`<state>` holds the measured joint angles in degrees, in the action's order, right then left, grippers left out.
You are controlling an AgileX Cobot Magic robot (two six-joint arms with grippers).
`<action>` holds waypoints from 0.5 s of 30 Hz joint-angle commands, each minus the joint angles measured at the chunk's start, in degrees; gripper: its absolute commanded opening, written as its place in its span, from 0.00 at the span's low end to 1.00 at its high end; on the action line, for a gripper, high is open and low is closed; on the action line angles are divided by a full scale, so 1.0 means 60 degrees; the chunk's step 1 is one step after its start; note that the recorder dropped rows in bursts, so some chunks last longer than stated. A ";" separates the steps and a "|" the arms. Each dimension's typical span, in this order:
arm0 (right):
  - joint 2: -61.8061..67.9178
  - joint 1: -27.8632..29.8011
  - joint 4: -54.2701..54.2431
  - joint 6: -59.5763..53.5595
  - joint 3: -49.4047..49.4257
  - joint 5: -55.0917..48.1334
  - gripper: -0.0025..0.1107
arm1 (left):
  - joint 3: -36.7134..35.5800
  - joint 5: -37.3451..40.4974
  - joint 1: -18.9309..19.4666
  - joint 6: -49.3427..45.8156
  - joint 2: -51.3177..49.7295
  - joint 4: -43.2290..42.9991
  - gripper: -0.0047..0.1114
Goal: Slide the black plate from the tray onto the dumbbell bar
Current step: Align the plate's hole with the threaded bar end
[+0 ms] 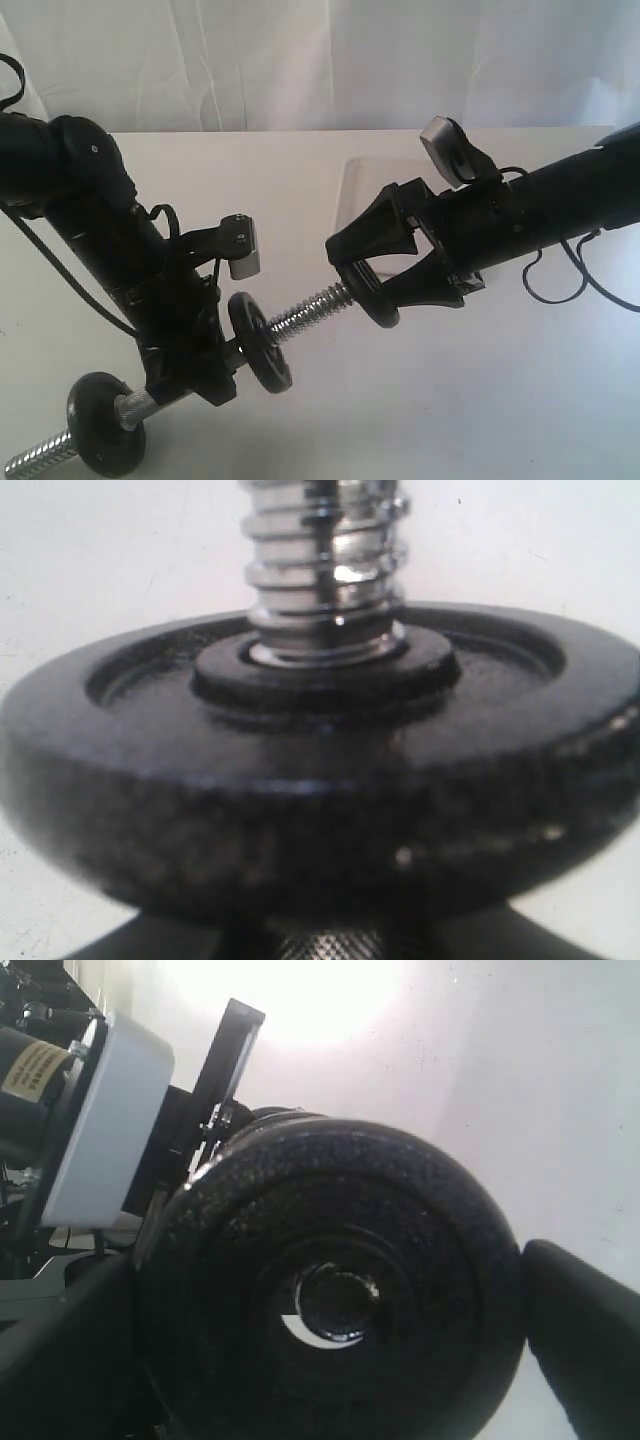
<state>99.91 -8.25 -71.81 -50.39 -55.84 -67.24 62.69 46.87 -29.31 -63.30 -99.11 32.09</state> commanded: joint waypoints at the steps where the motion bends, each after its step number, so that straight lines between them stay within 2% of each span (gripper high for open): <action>1: -0.0091 -0.0060 -0.0727 -0.0125 -0.0006 -0.0453 0.02 | 0.0205 0.0671 -0.0007 -0.0155 0.0528 0.1263 0.04; 15: -0.0091 0.0139 -0.1251 -0.0403 -0.0006 -0.0453 0.02 | 0.0223 0.0659 -0.0007 -0.0137 0.1075 0.1281 0.04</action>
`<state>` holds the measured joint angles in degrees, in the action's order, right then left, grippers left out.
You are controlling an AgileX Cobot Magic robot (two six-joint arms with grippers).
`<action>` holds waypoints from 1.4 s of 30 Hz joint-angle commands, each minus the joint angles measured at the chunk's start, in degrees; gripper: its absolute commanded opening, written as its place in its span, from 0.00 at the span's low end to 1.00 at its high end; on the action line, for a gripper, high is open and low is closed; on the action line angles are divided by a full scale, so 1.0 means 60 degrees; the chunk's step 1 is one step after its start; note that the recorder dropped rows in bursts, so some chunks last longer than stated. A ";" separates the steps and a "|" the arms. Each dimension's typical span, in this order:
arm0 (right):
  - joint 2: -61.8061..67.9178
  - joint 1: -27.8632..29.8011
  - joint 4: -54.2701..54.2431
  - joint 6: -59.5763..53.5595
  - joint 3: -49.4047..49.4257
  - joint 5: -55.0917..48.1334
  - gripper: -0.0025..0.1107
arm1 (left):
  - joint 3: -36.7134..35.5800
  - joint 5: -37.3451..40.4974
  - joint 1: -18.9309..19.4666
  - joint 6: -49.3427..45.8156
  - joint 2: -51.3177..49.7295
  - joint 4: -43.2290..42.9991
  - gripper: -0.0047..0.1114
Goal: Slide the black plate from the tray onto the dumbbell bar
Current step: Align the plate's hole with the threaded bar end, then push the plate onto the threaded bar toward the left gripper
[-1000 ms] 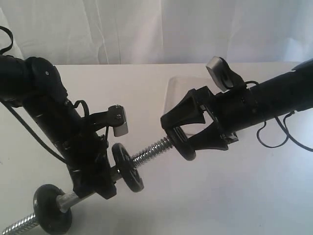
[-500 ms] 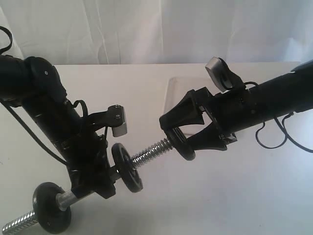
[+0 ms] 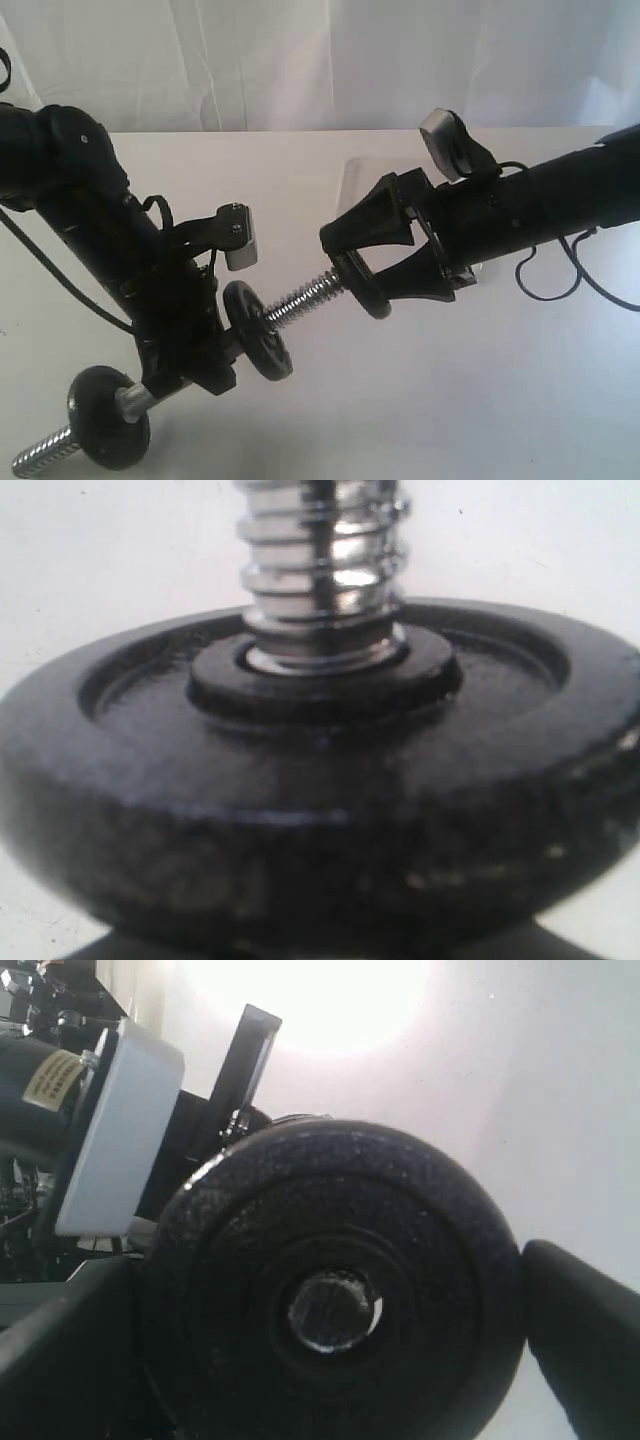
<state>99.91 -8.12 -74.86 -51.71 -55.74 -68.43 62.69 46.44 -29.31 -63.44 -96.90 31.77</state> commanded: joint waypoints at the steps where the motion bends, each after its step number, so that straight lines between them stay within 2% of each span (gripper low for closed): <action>1: -0.0091 0.0117 -0.0833 -0.0210 -0.0023 -0.0255 0.02 | 0.0223 0.0731 -0.0007 -0.0114 0.0726 0.1359 0.04; 8: -0.0091 0.0061 -0.1051 -0.0420 -0.0023 -0.0255 0.02 | 0.0223 0.0695 -0.0007 -0.0114 0.0726 0.1619 0.04; 14: -0.0091 -0.0356 -0.1051 -0.0642 -0.0023 -0.0255 0.02 | 0.0223 0.0695 -0.0007 -0.0114 0.0726 0.1663 0.04; 36: -0.0084 -0.0357 -0.1051 -0.0834 -0.0023 -0.0255 0.02 | 0.0223 0.0695 -0.0007 -0.0136 0.0726 0.1681 0.04; 42: -0.0084 -0.0844 -0.1109 -0.1093 -0.0023 -0.0255 0.02 | 0.0223 0.0695 -0.0007 -0.0136 0.0726 0.1681 0.04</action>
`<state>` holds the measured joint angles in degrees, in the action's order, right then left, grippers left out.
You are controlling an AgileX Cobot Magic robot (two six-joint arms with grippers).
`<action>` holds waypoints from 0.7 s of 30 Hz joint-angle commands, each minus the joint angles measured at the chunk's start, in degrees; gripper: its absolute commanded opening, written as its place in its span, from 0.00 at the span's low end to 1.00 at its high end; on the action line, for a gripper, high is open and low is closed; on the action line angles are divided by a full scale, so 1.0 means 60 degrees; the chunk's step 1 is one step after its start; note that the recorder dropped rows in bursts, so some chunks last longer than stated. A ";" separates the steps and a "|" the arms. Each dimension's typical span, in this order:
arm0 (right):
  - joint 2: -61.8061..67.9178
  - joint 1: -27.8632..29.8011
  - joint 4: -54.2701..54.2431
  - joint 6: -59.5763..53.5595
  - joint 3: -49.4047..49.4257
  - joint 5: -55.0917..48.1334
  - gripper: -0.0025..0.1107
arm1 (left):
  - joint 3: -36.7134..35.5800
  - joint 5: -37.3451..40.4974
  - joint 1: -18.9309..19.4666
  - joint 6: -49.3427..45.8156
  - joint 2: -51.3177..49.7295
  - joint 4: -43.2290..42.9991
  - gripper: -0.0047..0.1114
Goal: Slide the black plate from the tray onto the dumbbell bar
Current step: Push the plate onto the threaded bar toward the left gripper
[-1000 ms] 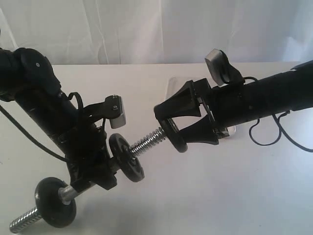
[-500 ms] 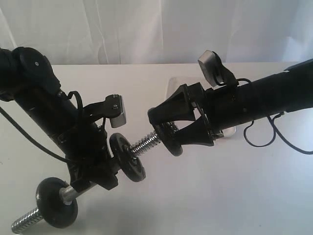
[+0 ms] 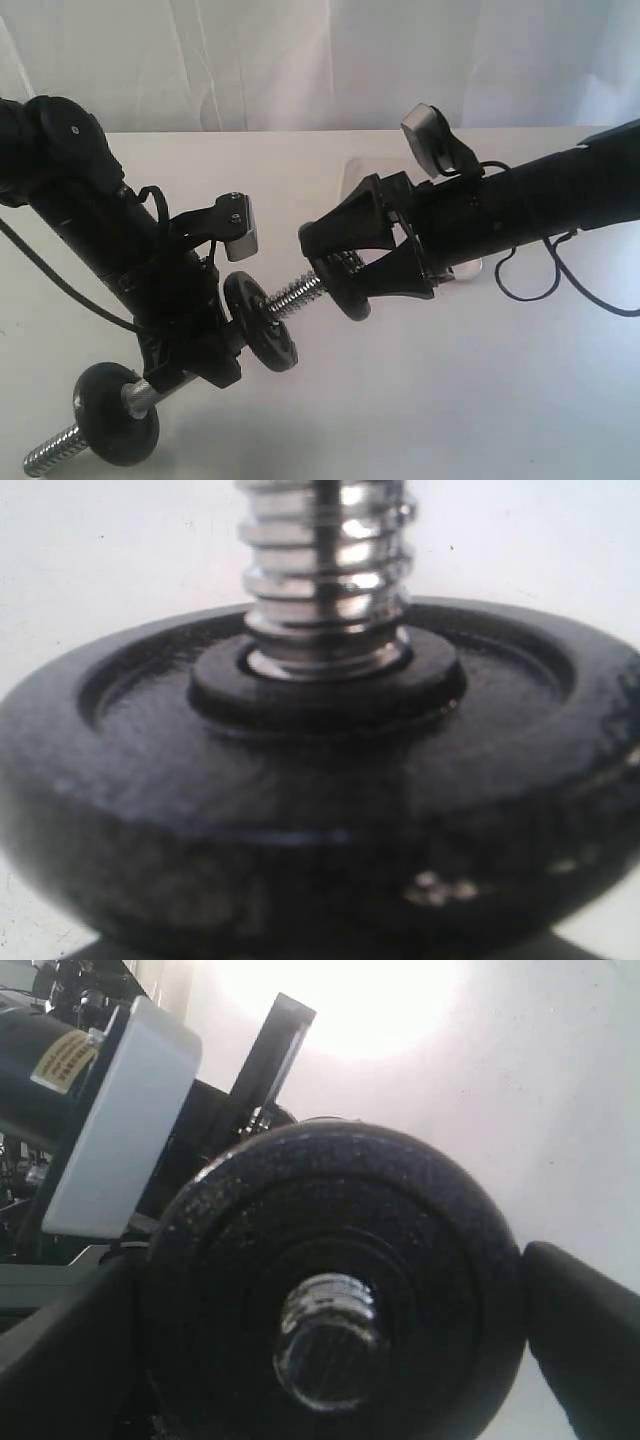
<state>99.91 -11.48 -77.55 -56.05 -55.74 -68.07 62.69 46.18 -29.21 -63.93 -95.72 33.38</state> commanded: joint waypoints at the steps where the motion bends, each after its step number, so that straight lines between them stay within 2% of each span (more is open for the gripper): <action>1: -0.0084 -0.0362 -0.0660 -0.0389 -0.0023 -0.0316 0.02 | 0.0223 0.0739 -0.0025 -0.0054 0.0530 0.1413 0.04; 21: -0.0084 -0.0535 -0.0660 -0.0509 -0.0023 -0.0316 0.02 | 0.0223 0.0739 -0.0025 -0.0054 0.0530 0.1413 0.04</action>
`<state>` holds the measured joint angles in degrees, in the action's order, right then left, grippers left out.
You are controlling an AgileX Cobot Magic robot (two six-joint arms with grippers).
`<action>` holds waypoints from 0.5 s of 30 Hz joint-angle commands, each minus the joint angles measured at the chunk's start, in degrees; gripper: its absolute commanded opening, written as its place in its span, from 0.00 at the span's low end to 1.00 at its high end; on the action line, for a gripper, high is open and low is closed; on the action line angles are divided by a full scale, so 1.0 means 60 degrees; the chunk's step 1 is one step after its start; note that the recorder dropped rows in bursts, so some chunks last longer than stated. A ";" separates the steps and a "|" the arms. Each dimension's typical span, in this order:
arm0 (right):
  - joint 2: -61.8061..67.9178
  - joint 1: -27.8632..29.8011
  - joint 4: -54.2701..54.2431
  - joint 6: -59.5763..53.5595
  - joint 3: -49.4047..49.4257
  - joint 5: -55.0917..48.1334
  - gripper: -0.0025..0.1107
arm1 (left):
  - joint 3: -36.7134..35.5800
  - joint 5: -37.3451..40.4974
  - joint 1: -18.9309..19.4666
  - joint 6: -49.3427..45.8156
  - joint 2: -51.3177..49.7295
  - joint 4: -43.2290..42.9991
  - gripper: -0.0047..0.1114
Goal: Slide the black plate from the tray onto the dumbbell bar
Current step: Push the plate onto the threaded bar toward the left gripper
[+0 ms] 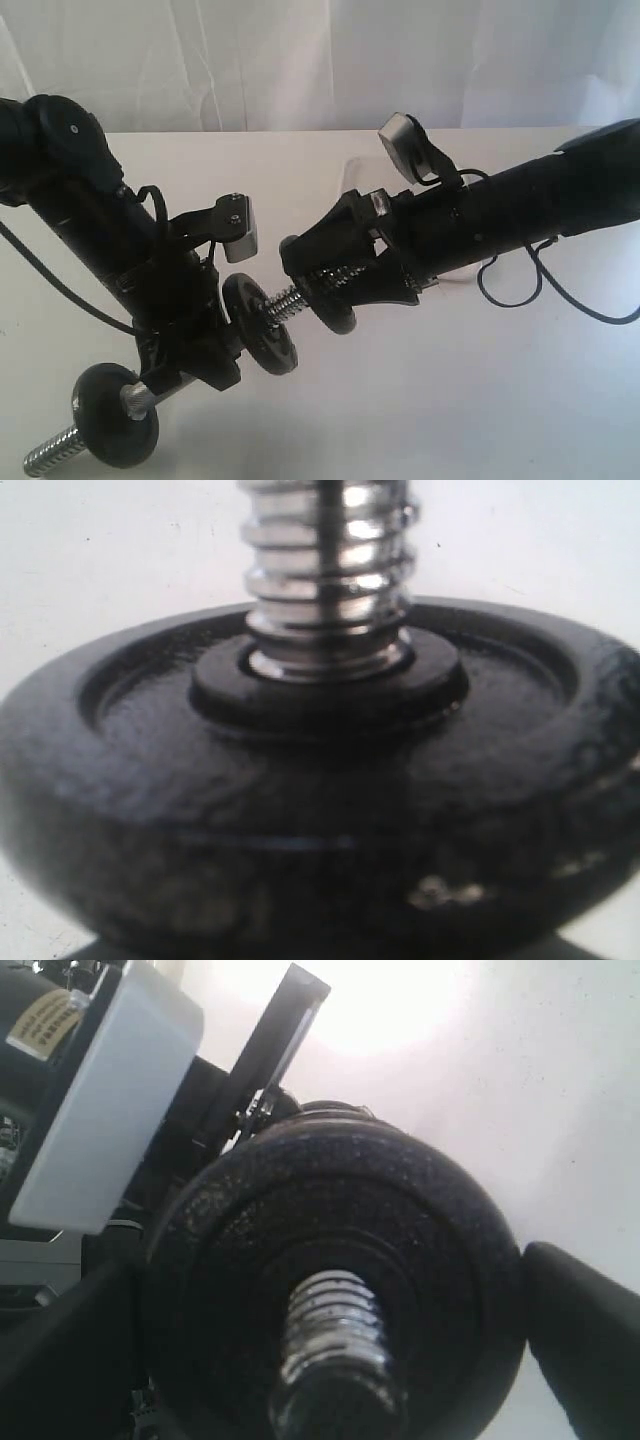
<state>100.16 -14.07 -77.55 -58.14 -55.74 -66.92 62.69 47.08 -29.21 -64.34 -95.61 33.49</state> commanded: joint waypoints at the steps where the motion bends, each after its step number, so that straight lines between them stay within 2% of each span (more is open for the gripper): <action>1: -0.0126 -0.0155 -0.0660 -0.0160 -0.0023 -0.0507 0.02 | 0.0223 0.0588 -0.0025 0.0014 0.0510 0.1394 0.04; 6: -0.0126 -0.0480 -0.0601 -0.0183 -0.0023 -0.0507 0.02 | 0.0223 0.0608 -0.0025 0.0014 0.0510 0.1395 0.04; 15: -0.0126 -0.0499 -0.0563 -0.0190 -0.0023 -0.0507 0.02 | 0.0223 0.0608 -0.0025 0.0014 0.0510 0.1395 0.04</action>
<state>100.26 -16.66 -77.20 -58.49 -55.74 -66.00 62.69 47.90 -29.31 -64.90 -95.52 33.49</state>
